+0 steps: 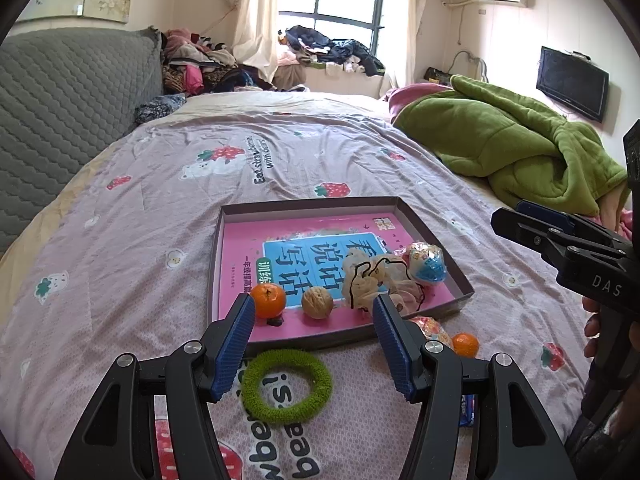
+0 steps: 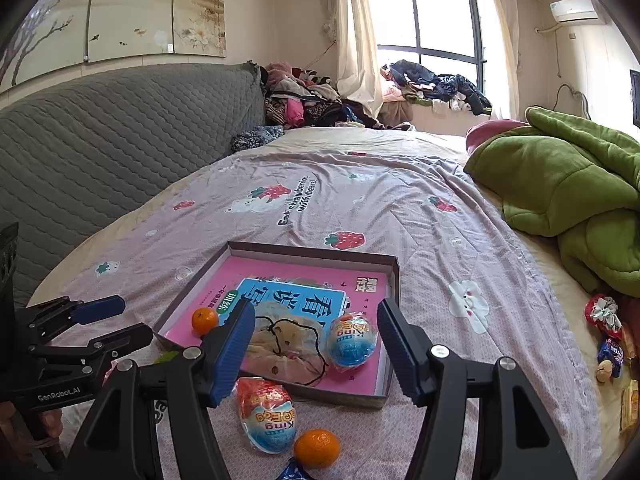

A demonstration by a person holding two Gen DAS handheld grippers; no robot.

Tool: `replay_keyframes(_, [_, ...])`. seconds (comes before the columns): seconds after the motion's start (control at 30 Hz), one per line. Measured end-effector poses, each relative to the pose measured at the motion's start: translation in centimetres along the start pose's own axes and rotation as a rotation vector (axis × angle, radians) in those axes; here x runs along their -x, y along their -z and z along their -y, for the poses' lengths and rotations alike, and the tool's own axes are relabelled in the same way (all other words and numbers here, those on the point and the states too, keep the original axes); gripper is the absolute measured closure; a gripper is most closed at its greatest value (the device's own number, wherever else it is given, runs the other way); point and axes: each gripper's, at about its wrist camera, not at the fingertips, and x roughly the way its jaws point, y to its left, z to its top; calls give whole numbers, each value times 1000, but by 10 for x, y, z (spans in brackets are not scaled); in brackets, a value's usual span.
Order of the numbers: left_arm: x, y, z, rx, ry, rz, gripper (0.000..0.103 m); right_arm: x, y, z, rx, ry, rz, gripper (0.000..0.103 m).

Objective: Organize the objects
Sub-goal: 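Withdraw both open grippers from the tray back toward the remaining items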

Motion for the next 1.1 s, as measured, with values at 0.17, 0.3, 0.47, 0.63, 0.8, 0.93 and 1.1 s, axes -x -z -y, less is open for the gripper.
replay_keyframes(0.17, [8,0,-1,1,-7,13,40,8,0,-2,-1,-10,16,39])
replay_keyframes(0.3, [13,1,0,1,-13,21,40,15,1,-4,-4,-16,26,38])
replay_keyframes(0.47, [17,4,2,-6,-13,22,40,20,3,-5,-10,-21,30,38])
replay_keyframes(0.63, [20,7,6,-13,-7,21,40,24,6,-4,-13,-25,30,38])
replay_keyframes(0.8, [24,10,12,-23,1,21,40,30,10,-3,-23,-26,32,37])
replay_keyframes(0.93, [27,13,15,-26,8,18,40,34,16,-2,-21,-26,25,37])
replay_keyframes(1.1, [30,18,17,-22,10,13,40,41,24,-1,-27,-23,23,37])
